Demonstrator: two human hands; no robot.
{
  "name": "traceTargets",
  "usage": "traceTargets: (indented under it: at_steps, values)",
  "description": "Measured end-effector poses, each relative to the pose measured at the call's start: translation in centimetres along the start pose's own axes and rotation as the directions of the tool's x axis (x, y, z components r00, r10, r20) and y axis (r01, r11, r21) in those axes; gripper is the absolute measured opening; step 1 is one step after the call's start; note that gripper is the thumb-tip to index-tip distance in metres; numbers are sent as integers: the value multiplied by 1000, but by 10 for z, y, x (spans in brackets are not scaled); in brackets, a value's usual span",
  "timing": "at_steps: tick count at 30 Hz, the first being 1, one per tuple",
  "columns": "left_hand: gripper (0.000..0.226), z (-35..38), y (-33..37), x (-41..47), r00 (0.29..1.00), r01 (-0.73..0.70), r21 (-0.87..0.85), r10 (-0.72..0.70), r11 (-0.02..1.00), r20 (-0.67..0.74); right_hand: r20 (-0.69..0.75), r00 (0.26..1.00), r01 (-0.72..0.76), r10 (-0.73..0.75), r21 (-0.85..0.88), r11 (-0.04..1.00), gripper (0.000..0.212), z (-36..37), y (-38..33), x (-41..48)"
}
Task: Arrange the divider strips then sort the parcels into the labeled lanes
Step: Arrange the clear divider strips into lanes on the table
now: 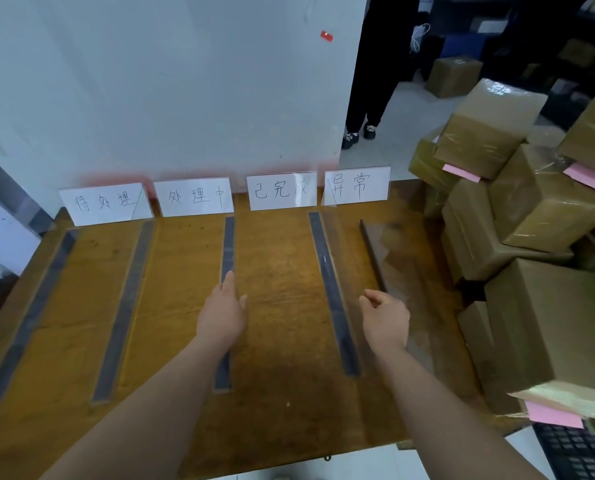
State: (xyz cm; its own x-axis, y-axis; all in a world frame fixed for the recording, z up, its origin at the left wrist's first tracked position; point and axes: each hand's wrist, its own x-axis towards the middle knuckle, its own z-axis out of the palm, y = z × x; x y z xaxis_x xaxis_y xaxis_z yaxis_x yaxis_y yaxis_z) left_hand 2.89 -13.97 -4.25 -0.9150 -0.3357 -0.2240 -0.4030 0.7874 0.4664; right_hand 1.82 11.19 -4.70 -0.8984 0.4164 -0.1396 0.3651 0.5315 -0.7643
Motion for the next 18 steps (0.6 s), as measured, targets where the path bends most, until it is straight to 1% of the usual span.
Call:
traceTargets:
  at_steps: [3,9,18]
  values:
    - [57,2,-3,3,1000,-16,-9,16,1000,-3,19,1000,-7,7,19,1000,30,0,-1,1]
    - [54,2,-8,5,1000,-20,-13,20,1000,-18,31,999,29,-30,30,999,31,4,0,0]
    - [55,2,-10,6,1000,-14,-9,14,1000,-8,22,999,31,-31,-23,999,32,7,1,3]
